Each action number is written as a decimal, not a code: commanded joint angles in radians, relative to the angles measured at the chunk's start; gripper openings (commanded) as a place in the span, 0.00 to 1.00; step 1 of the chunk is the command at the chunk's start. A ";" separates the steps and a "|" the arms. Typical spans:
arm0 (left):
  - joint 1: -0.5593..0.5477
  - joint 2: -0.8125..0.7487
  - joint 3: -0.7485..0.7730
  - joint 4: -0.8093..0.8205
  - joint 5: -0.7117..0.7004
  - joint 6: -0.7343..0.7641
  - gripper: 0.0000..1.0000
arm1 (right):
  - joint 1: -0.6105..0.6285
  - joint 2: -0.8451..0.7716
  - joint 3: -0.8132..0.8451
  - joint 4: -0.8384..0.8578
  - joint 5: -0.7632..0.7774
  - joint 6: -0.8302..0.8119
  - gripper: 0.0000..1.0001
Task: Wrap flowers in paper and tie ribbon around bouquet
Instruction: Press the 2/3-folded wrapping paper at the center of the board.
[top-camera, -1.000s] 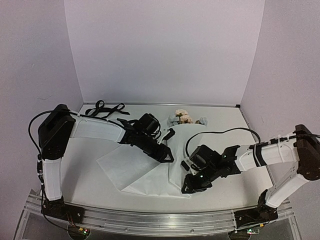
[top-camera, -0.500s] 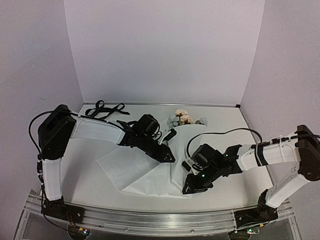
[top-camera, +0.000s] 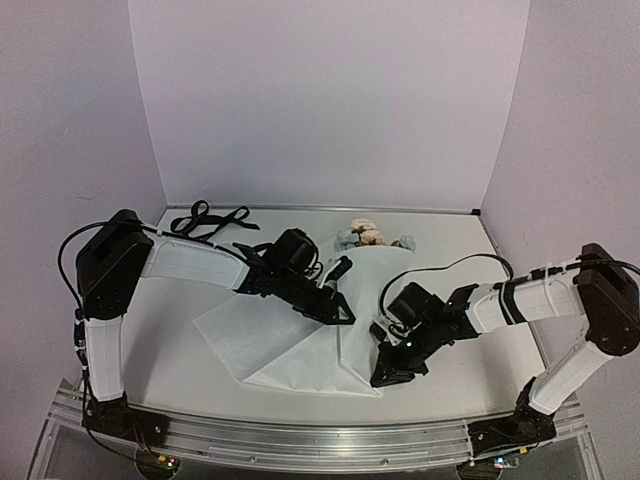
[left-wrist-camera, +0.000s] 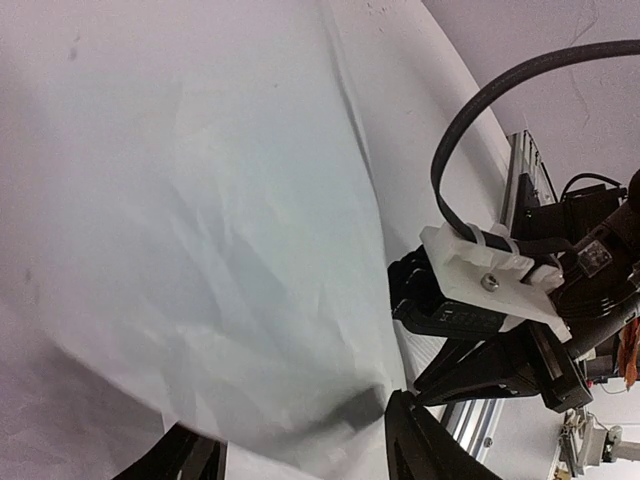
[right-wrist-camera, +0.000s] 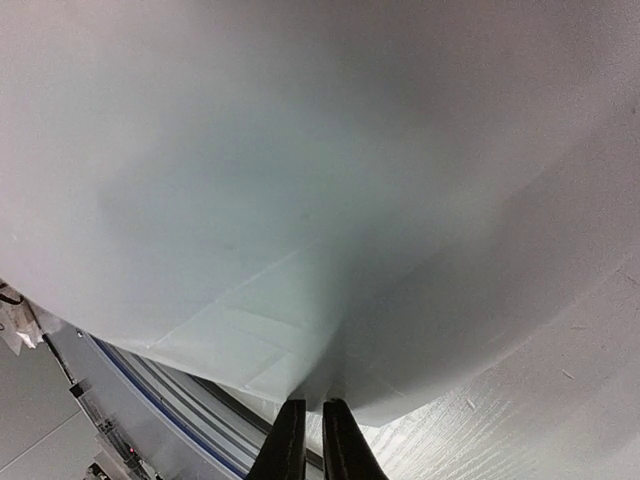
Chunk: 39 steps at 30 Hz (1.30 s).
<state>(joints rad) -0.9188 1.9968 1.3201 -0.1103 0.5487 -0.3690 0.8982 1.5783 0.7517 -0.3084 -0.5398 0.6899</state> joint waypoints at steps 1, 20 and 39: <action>0.006 -0.011 0.001 0.062 0.023 -0.032 0.55 | -0.014 0.017 0.023 -0.005 -0.023 0.005 0.07; 0.006 -0.043 -0.121 0.070 -0.124 -0.058 0.00 | -0.028 -0.063 0.042 -0.057 0.010 0.007 0.21; 0.010 -0.104 -0.192 0.139 -0.139 -0.070 0.00 | 0.053 0.115 0.048 0.188 0.050 0.188 0.12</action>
<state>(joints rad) -0.9150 1.9680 1.1402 -0.0139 0.4149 -0.4461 0.9501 1.6303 0.8047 -0.2357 -0.5251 0.8123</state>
